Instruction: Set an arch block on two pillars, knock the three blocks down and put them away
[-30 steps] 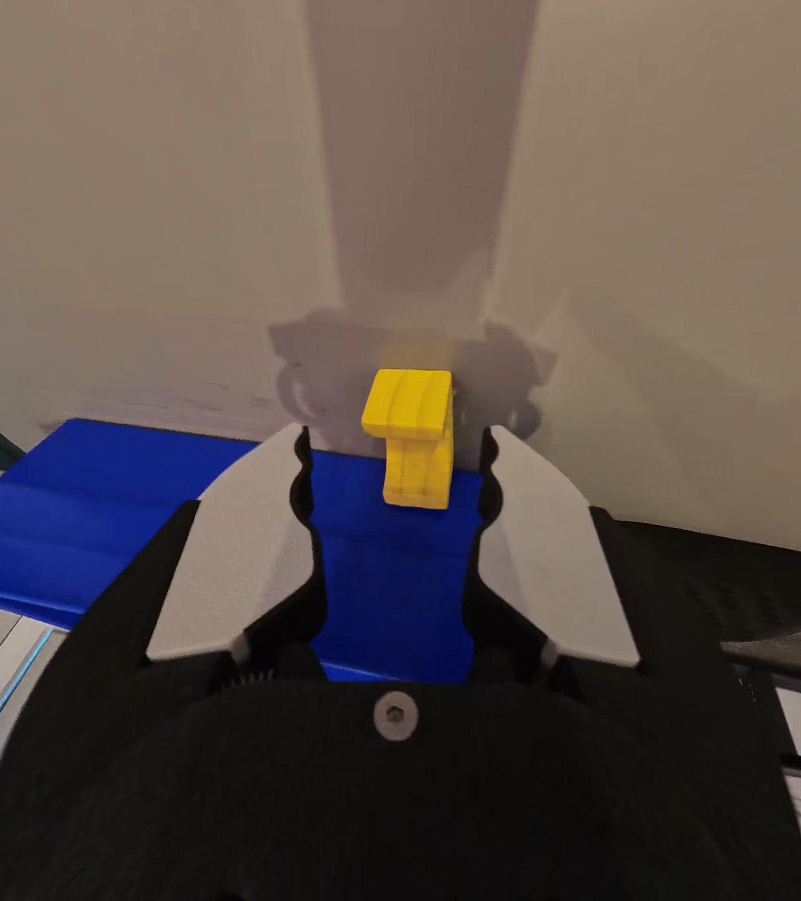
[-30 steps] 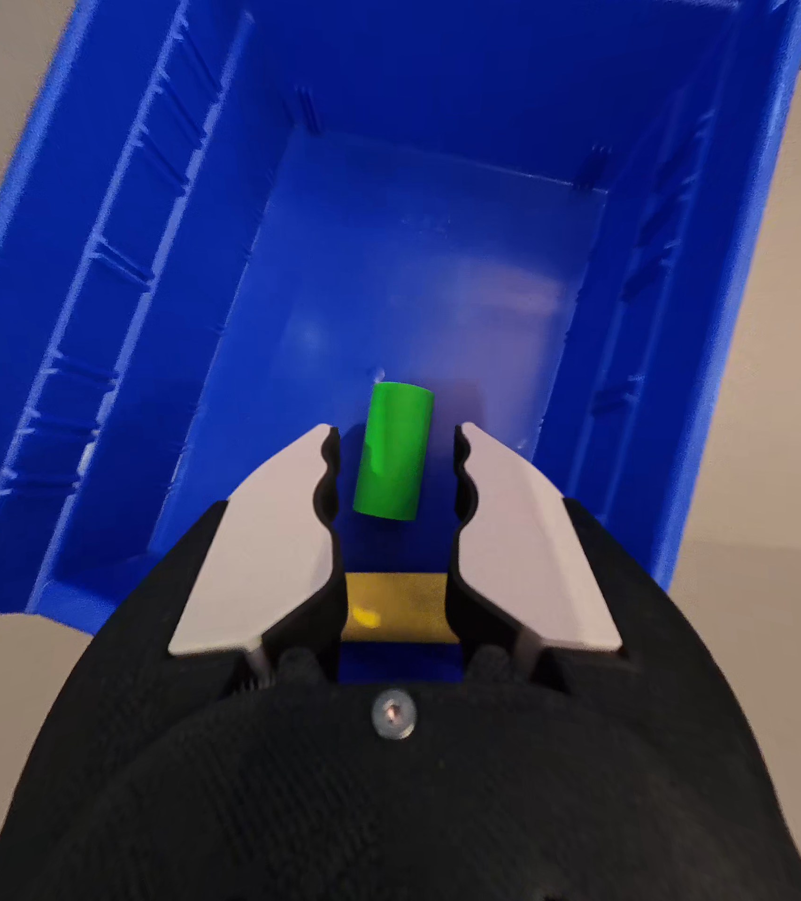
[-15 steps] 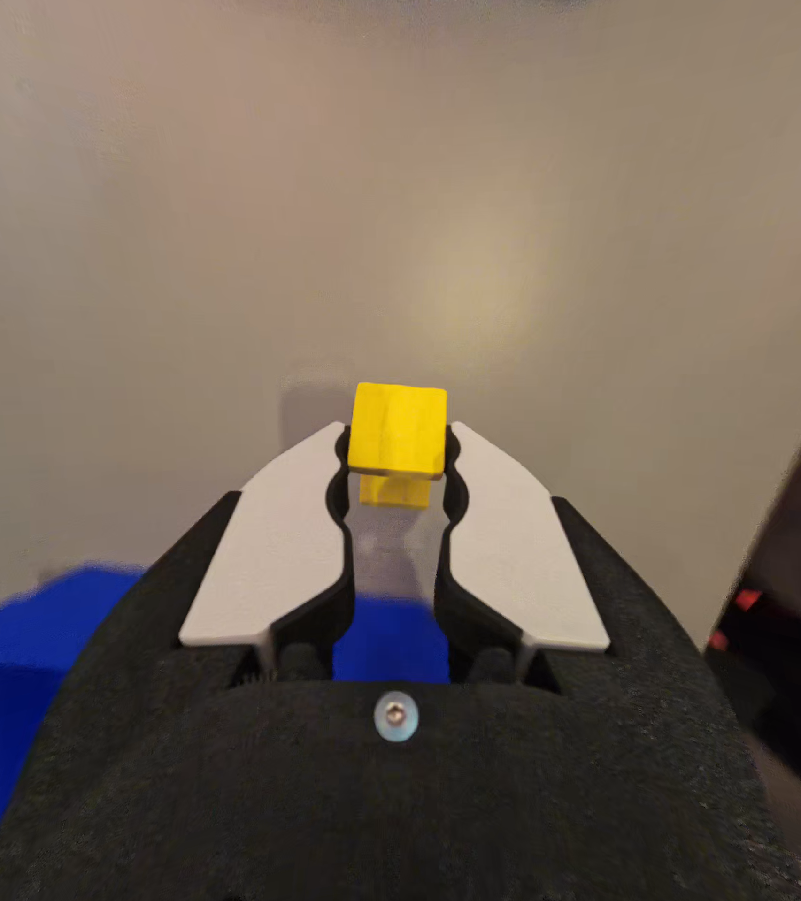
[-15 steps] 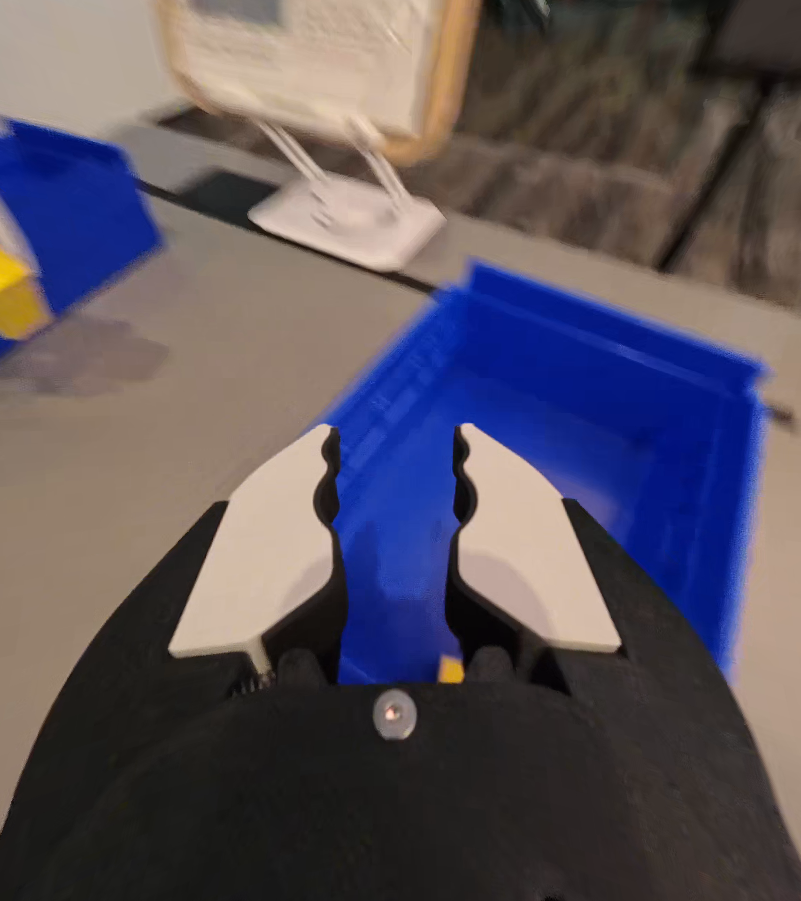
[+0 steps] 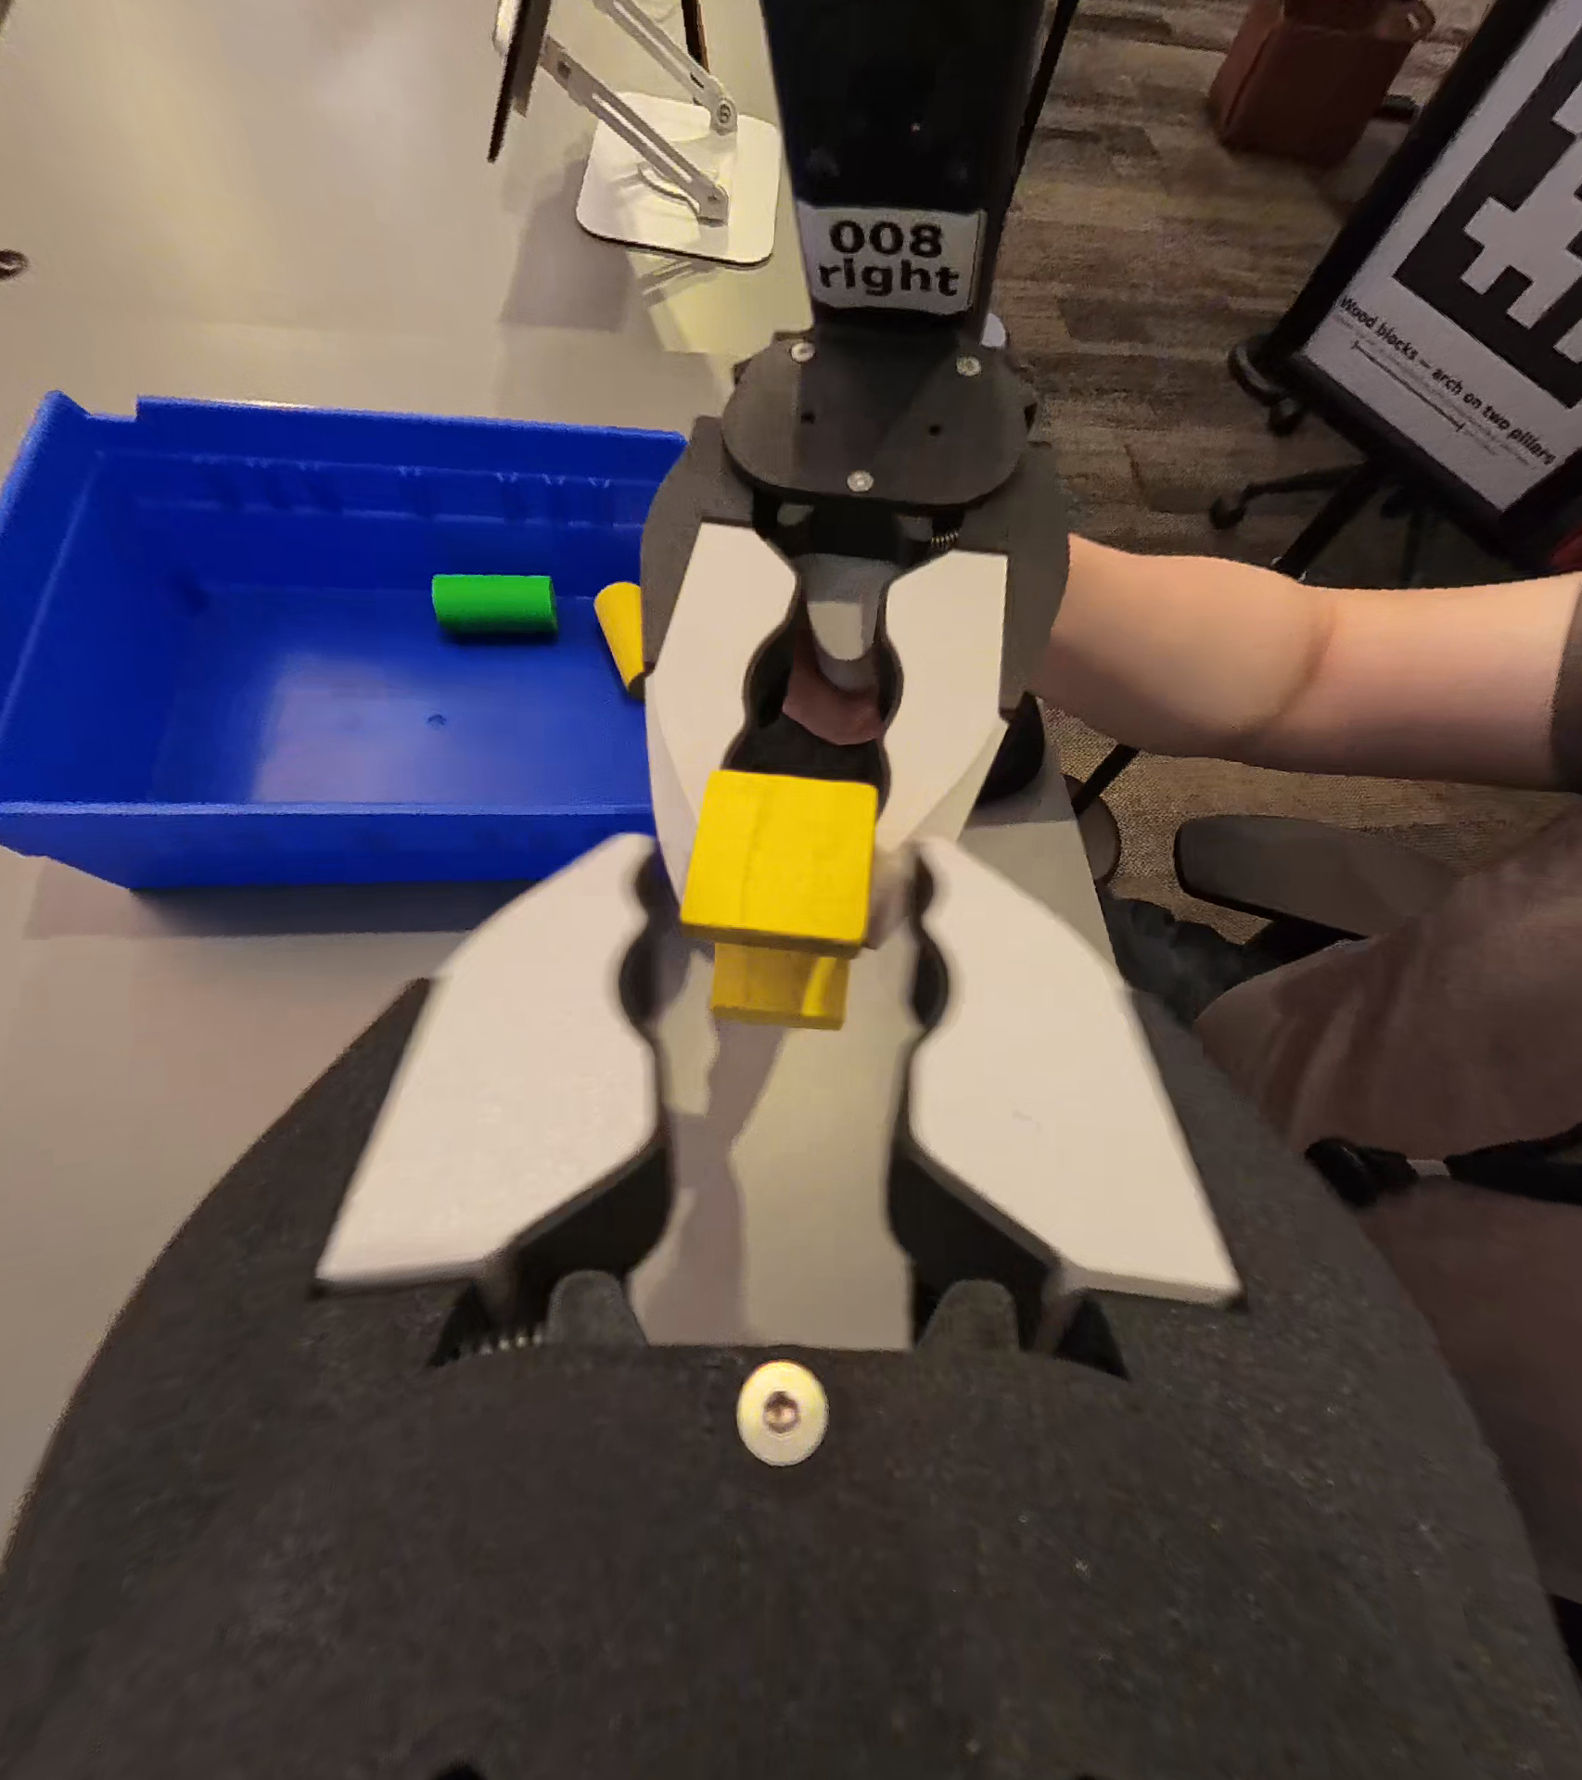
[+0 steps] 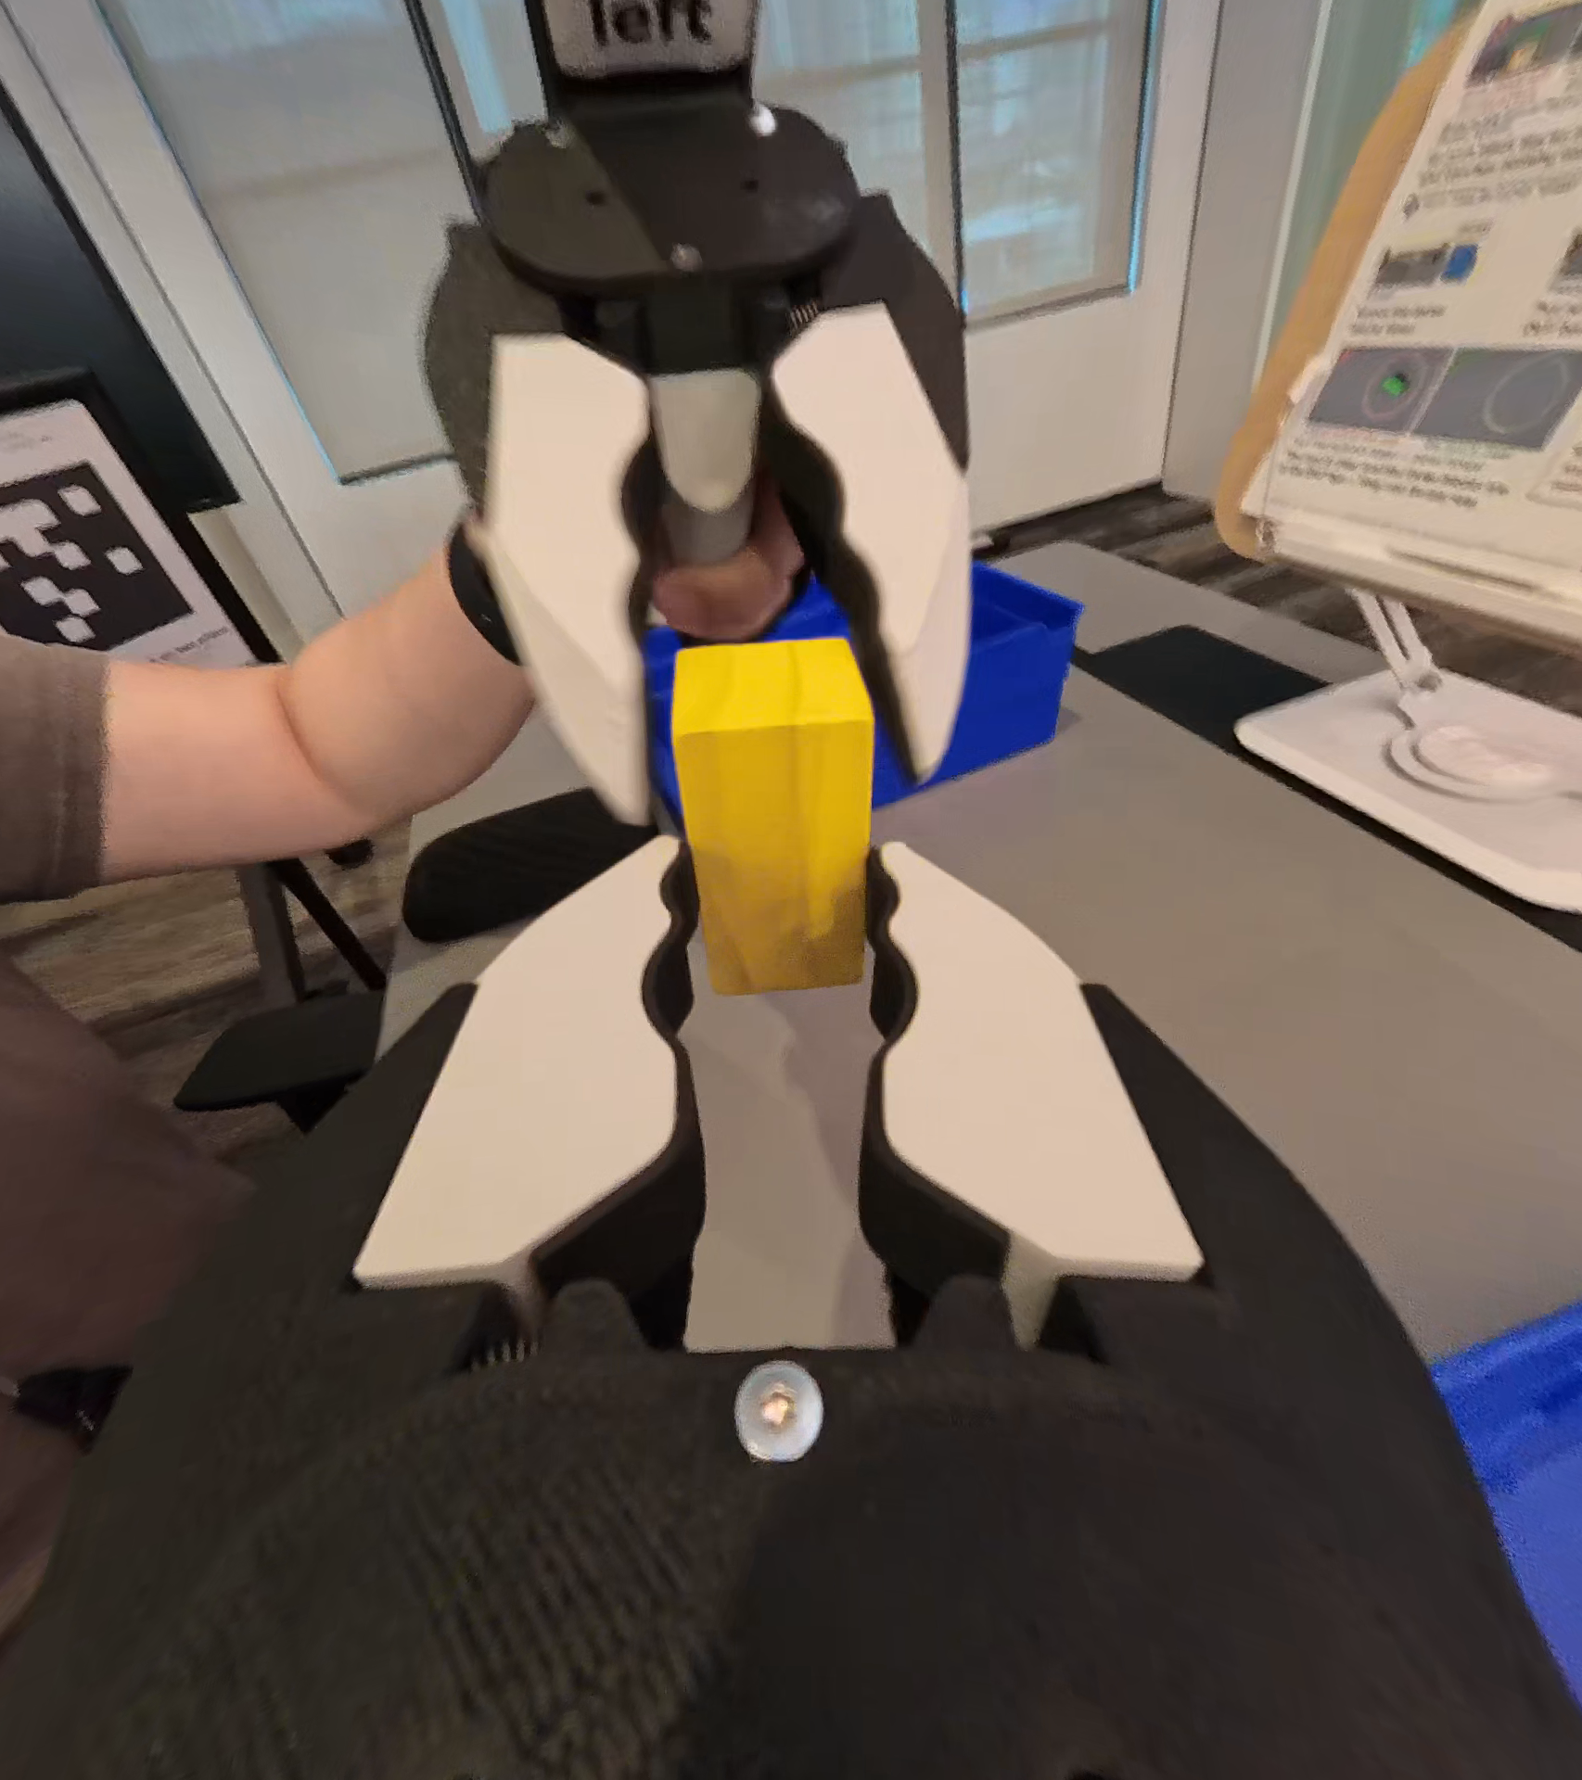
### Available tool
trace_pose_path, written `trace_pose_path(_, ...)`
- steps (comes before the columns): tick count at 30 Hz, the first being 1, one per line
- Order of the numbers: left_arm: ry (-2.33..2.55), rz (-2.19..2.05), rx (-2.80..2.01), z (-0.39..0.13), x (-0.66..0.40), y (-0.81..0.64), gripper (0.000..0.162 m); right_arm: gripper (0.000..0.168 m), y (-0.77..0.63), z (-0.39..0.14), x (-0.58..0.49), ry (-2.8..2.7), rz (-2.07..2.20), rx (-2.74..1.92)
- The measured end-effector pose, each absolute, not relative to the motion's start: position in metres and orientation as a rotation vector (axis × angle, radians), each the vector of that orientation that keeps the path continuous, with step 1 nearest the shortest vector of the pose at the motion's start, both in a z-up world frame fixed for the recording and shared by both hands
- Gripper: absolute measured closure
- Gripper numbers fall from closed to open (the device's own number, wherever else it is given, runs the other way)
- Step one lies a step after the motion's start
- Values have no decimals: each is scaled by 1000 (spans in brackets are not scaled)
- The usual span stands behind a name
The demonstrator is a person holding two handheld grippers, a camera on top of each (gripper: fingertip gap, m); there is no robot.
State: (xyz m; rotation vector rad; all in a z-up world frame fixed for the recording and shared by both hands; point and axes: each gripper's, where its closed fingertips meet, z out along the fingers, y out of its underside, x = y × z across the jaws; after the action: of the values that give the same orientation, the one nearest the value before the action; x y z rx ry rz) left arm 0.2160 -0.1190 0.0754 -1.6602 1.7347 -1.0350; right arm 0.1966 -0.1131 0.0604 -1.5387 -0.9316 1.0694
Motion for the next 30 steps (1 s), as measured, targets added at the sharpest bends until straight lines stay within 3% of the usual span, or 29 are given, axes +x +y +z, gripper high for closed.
trace_pose_path(1, 1706, -1036, -1689, 75, 217, -115, 76, 134, -109, 55, 203, -924, 1032, -1577)
trace_pose_path(2, 1677, -1019, -1712, 76, 214, -110, 59, 134, -104, 50, 211, -915, 1002, -1611)
trace_pose_path(5, 1591, -976, -1692, 85, 194, -95, 68, 134, -69, 42, 266, -764, 832, -1756)
trace_pose_path(9, 1471, -950, -1657, 99, 156, -84, 70, 134, -13, -23, 371, -460, 460, -2240)
trace_pose_path(16, 1258, -1091, -1574, 100, 96, -85, 74, 131, -5, -123, 399, -454, 280, -2717)
trace_pose_path(19, 1192, -1156, -1550, 100, 73, -88, 78, 129, 1, -113, 401, -447, 256, -2657)
trace_pose_path(26, 961, -832, -1455, 129, -21, -62, 81, 123, 4, -23, 439, -487, 73, -2395)
trace_pose_path(28, 840, -698, -1443, 136, -54, -43, 93, 121, 10, -17, 471, -383, -38, -2432)
trace_pose_path(30, 687, -561, -1499, 141, -94, -18, 91, 122, 15, -28, 497, -278, -95, -2500)
